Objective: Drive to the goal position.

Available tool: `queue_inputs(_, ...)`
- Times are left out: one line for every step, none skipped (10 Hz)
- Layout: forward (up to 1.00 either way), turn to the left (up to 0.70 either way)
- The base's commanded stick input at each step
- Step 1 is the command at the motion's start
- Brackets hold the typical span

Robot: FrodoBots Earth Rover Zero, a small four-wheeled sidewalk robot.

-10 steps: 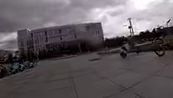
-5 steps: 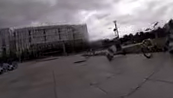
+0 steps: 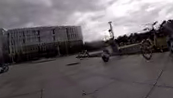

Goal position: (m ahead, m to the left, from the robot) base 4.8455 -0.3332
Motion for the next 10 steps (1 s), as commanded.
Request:
queue_inputs(0.70,0.00)
queue_inputs(0.70,0.00)
queue_inputs(0.70,0.00)
queue_inputs(0.70,0.00)
queue_inputs(0.70,0.00)
queue_inputs(0.70,0.00)
queue_inputs(0.70,0.00)
queue_inputs(0.70,0.00)
queue_inputs(0.70,0.00)
queue_inputs(0.70,0.00)
